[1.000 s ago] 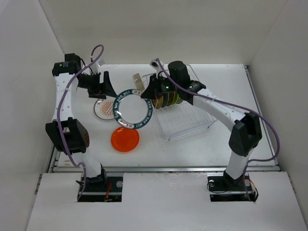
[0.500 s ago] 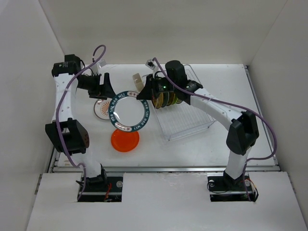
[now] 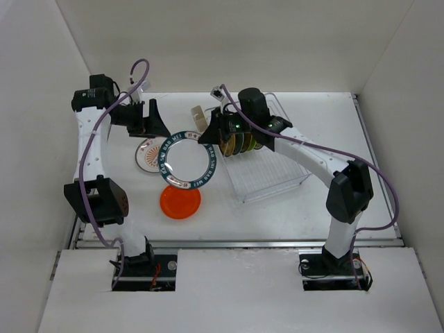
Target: Unload the plates from the dish rack
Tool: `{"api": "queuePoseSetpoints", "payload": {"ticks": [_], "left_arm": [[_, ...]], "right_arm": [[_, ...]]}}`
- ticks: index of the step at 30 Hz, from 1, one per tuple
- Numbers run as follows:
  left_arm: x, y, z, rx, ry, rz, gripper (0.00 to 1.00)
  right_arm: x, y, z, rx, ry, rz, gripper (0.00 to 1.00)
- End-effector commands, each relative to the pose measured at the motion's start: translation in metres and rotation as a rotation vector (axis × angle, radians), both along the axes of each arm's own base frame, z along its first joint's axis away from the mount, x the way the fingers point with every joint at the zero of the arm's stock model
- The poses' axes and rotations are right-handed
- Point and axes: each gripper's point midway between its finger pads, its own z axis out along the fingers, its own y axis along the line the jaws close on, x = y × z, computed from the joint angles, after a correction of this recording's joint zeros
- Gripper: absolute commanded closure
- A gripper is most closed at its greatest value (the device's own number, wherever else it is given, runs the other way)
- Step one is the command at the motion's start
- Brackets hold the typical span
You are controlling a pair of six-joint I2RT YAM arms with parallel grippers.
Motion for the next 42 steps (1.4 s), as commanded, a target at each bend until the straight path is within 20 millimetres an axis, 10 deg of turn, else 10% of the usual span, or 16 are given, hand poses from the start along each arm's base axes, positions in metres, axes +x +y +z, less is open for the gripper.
{"api": "queuePoseSetpoints", "payload": {"ticks": [1, 28, 35, 42], "left_arm": [[-0.01, -0.012, 0.028, -0.066, -0.065, -0.041, 0.21], [-0.049, -0.025, -0.012, -0.128, 0.102, -0.205, 0.41], [-0.051, -0.03, -0.014, -0.153, 0.125, -0.216, 0.83], [-0.055, -0.035, -0.016, -0.183, 0.177, -0.247, 1.0]], "right_arm": [[0.01, 0.001, 0.022, 0.046, -0.068, -0.013, 1.0], [0.029, 0.012, 0.035, 0.125, -0.073, 0.003, 1.0], [0.033, 0.019, 0.032, 0.159, -0.046, 0.004, 1.0], [0.04, 0.027, 0.034, 0.178, -0.043, 0.014, 1.0]]}}
